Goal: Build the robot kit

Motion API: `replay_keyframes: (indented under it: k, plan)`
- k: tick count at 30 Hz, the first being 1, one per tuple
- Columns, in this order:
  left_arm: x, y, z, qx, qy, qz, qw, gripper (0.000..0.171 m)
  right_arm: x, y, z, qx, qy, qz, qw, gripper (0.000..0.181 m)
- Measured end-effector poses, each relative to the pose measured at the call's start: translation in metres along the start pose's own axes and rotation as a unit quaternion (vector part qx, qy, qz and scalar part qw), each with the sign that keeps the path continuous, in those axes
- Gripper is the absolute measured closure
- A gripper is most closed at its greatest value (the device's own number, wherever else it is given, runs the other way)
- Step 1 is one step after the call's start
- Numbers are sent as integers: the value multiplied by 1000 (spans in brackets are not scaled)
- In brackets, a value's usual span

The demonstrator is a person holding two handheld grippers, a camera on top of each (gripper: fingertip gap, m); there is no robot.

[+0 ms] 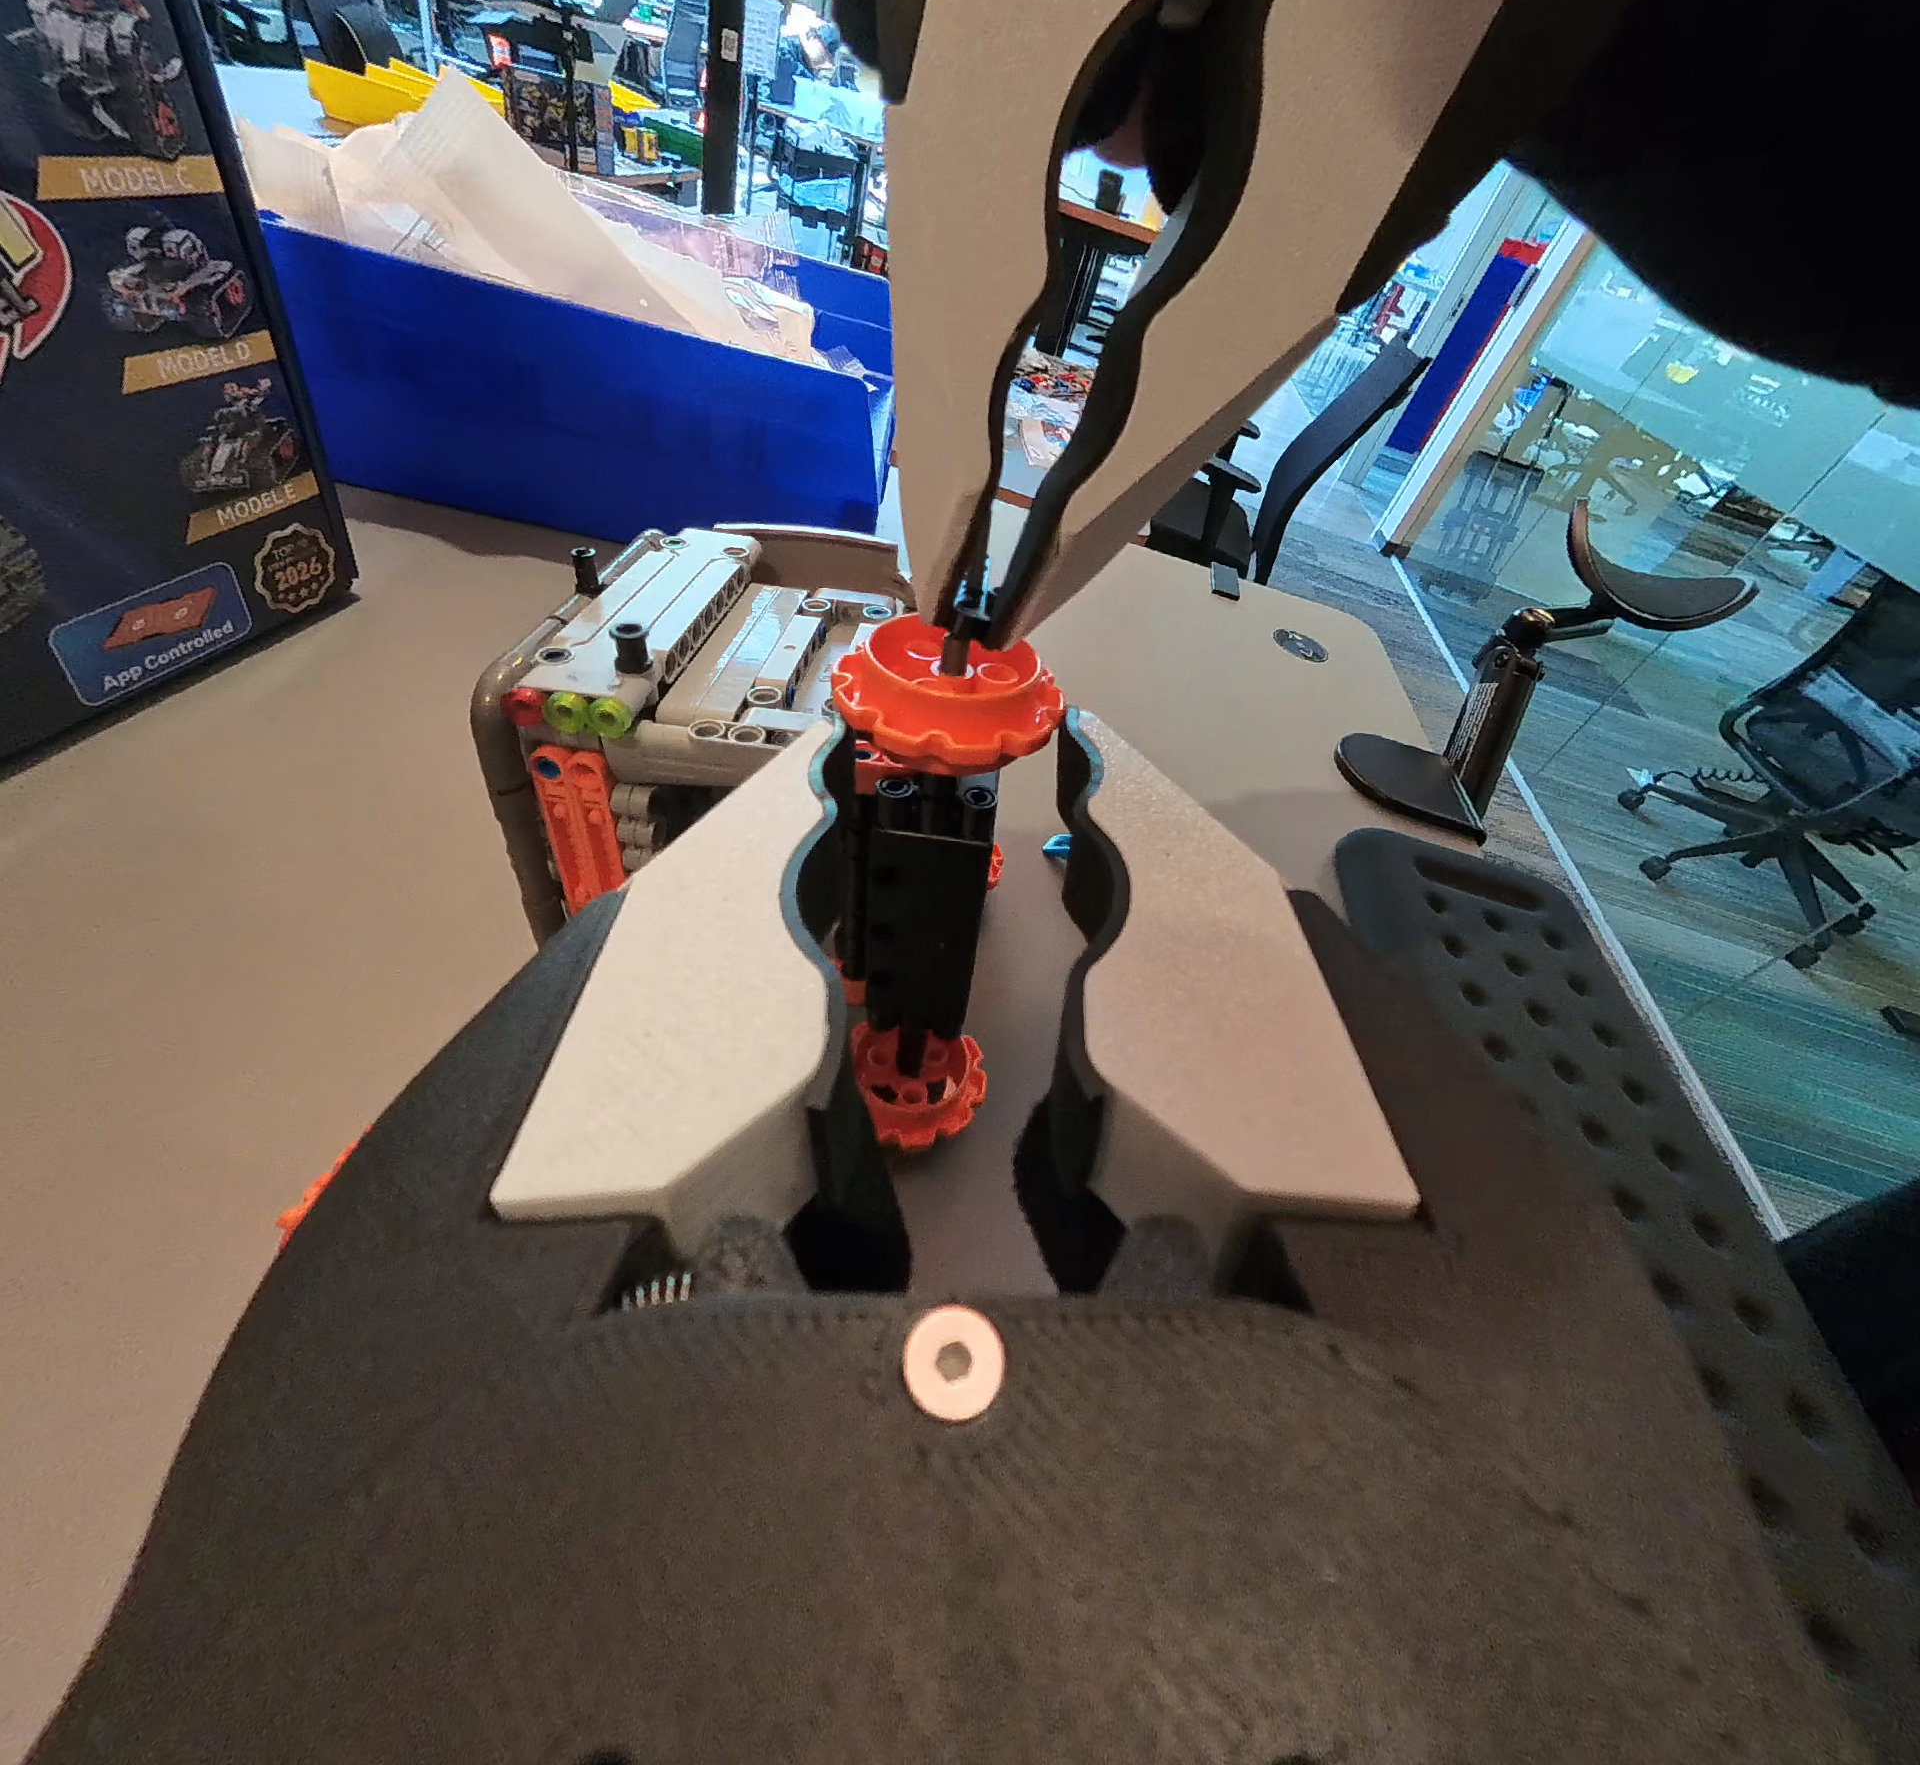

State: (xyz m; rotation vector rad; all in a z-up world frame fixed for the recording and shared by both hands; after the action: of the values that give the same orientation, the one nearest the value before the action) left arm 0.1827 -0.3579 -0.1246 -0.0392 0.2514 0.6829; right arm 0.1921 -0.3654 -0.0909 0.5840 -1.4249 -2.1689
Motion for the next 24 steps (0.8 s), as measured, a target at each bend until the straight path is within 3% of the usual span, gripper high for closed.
replay_keyframes:
  k: [6,12,24]
  plan:
    - [-5,-4,-2,10,-26,0,1000,135,4,-7,3,57,45,24,997,178]
    - [-2,-1,-1,7,-26,3,1000,135,-2,8,3,47,33,21,998,177]
    - [-3,-2,-1,6,-37,6,999,136,3,1,-3,49,32,33,998,178]
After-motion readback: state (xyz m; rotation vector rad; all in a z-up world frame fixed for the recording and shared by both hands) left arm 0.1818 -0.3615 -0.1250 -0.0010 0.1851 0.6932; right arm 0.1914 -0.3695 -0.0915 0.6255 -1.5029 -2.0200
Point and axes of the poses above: each gripper's, where its closed fingertips meet, y back along the fingers, z out of its top, x = y × z across the jaws, the point moved 2 cm from there along y, back along the fingers, and after that the axes turned 6 degrees about -x, right-handed, at the moved point
